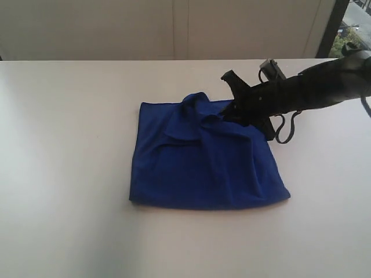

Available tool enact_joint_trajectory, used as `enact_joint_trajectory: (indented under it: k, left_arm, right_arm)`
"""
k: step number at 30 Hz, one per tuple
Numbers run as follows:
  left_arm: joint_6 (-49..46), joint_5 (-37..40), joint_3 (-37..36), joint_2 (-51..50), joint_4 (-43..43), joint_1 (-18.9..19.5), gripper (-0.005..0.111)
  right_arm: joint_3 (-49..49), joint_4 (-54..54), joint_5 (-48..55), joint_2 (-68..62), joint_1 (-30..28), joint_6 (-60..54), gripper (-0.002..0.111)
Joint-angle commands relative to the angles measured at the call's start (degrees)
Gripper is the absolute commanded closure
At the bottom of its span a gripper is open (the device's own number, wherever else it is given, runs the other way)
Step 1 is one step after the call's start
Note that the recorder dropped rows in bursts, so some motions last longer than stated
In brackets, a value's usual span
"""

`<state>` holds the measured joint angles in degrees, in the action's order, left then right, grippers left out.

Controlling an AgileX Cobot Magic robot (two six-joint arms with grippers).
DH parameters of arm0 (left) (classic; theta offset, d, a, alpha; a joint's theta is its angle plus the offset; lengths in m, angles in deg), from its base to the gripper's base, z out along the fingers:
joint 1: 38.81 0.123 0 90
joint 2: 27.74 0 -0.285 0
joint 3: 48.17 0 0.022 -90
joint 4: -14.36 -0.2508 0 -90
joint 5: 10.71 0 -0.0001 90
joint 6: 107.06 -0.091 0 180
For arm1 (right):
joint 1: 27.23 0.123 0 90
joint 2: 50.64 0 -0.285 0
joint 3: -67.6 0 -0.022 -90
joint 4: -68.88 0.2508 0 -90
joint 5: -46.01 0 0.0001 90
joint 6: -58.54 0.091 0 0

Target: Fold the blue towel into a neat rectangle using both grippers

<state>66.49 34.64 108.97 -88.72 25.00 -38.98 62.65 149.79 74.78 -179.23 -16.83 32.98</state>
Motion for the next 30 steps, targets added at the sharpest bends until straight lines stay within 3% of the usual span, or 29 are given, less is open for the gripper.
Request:
enact_joint_trajectory:
  k: [1,11,21,23,27,30]
  left_arm:
    - [0.25,-0.60,-0.32,0.50,3.00,0.17,0.107]
    - [0.25,-0.75,-0.42,0.50,3.02,0.17,0.107]
    - [0.25,-0.75,-0.61,0.50,4.29,0.07,0.107]
    - [0.25,-0.75,-0.61,0.50,4.66,0.07,0.107]
    - [0.25,-0.75,-0.61,0.50,4.93,0.07,0.107]
    - [0.25,-0.75,-0.61,0.50,5.04,0.07,0.107]
  right_arm:
    - [-0.30,7.24,-0.63,-1.72,-0.14,-2.82,0.080]
    - [1.94,13.74,3.11,-4.96,-0.14,-2.87,0.077]
    - [1.94,15.86,-0.87,-4.96,-0.14,-2.87,0.077]
    - [1.94,15.86,-1.37,-4.96,-0.14,-2.87,0.082]
    - [1.94,15.86,-2.51,-4.96,-0.14,-2.87,0.107]
    - [1.94,15.86,-3.25,-4.96,-0.14,-2.87,0.108]
